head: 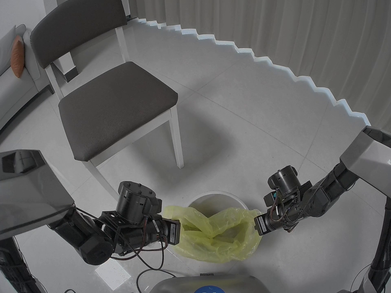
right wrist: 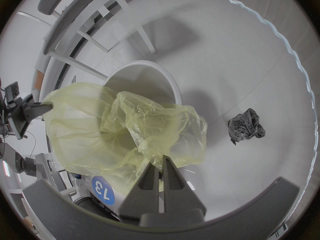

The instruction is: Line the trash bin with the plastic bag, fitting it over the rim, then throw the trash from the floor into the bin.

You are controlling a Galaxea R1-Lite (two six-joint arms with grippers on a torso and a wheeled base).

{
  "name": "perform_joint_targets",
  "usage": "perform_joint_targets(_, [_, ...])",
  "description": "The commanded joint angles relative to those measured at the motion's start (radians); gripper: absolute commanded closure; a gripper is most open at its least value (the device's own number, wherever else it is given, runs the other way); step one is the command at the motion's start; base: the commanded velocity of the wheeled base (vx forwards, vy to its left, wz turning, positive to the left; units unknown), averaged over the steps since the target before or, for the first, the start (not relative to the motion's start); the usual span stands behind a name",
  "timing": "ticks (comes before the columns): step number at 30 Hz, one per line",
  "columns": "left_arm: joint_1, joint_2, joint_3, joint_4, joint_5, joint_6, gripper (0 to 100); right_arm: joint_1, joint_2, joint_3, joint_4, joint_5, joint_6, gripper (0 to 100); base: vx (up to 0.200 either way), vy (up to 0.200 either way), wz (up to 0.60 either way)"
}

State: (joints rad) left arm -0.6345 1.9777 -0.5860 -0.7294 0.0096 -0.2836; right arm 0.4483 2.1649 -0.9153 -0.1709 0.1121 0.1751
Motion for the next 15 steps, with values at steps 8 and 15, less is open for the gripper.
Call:
perform_joint_targets(8, [-0.004, 0.075, 0.075, -0.071, -0.002, 0.001, 100, 0.024, 0.007, 0.042, -0.007, -0.009, 0.000, 100, 0.000, 0.000, 0.00])
perform_joint_targets(15, [0.004, 0.095, 0.106, -0.107, -0.013, -0.006, 100, 0.043, 0.004, 0.076, -0.013, -0.012, 0.001, 100, 0.000, 0.000, 0.00])
